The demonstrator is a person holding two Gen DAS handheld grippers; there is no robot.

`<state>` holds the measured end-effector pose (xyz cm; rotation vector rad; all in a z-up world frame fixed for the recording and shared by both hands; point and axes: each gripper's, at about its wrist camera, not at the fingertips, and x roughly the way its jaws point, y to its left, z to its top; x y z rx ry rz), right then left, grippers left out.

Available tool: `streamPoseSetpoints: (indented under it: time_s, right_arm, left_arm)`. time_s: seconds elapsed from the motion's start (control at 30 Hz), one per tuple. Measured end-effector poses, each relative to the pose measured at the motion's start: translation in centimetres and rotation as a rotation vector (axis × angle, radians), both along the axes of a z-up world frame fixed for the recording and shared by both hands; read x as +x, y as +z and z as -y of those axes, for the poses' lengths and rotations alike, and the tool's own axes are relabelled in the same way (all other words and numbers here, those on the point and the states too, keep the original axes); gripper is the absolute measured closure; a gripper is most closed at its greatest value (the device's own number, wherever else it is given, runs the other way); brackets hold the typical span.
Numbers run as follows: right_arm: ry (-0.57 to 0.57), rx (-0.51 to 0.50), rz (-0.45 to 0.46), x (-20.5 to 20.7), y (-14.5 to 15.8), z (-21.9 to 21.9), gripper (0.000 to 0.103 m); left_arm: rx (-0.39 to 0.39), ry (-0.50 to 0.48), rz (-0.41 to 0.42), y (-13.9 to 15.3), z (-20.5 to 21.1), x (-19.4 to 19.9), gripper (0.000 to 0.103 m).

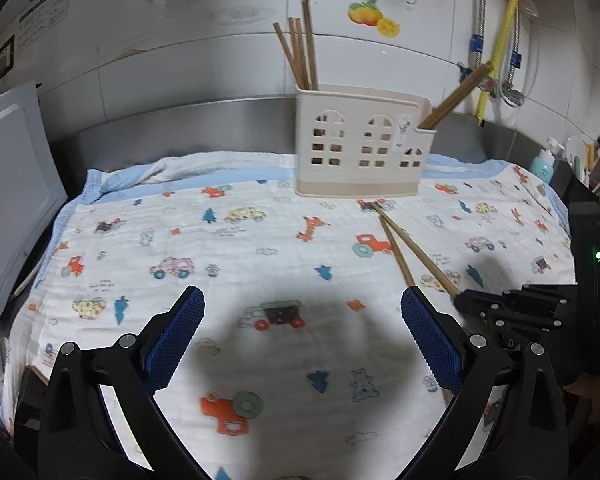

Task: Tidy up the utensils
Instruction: 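Close the left tool on one chopstick while the right tool closes on the other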

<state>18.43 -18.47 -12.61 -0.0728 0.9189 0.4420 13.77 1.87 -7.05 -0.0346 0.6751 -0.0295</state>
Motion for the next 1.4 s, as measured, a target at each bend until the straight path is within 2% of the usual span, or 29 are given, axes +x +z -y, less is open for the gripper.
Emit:
streamPoseSetpoints:
  time_s: [0.33, 0.4, 0.47, 0.53, 0.57, 0.83, 1.0, 1.4]
  right_arm:
    - [-0.010, 0.015, 0.053, -0.8, 2.0, 1.5, 0.097]
    - [-0.011, 0.017, 0.064, -1.0, 2.5, 1.9, 0.097]
    - [-0.014, 0.019, 0.069, -1.1, 2.8, 2.3, 0.097]
    - [-0.016, 0.021, 0.074, -1.2, 3.0, 2.7, 0.097]
    - [-0.019, 0.022, 0.078, -1.3, 3.1, 2.9, 0.097]
    - [-0.031, 0.032, 0.089, -1.5, 3.6, 4.1, 0.097]
    - [-0.033, 0.038, 0.092, -1.5, 3.7, 4.4, 0.097]
    - [-0.033, 0.037, 0.092, -1.5, 3.8, 4.4, 0.097]
  left_arm:
    - [-0.029, -0.077, -0.046, -1.5, 3.2, -0.1, 0.009]
    - [-0.024, -0.108, -0.065, -1.9, 4.3, 0.0, 0.021]
    - [-0.027, -0.129, -0.083, -2.3, 5.0, 0.2, 0.026]
    - [-0.031, -0.154, -0.103, -2.8, 5.8, 0.4, 0.038]
    - [-0.032, -0.159, -0.111, -3.0, 6.1, 0.5, 0.039]
    - [-0.070, -0.200, -0.167, -4.4, 7.7, 1.8, 0.071]
    - [-0.112, -0.204, -0.208, -5.4, 8.0, 2.8, 0.086]
    - [-0.103, -0.180, -0.241, -6.4, 8.6, 3.6, 0.087]
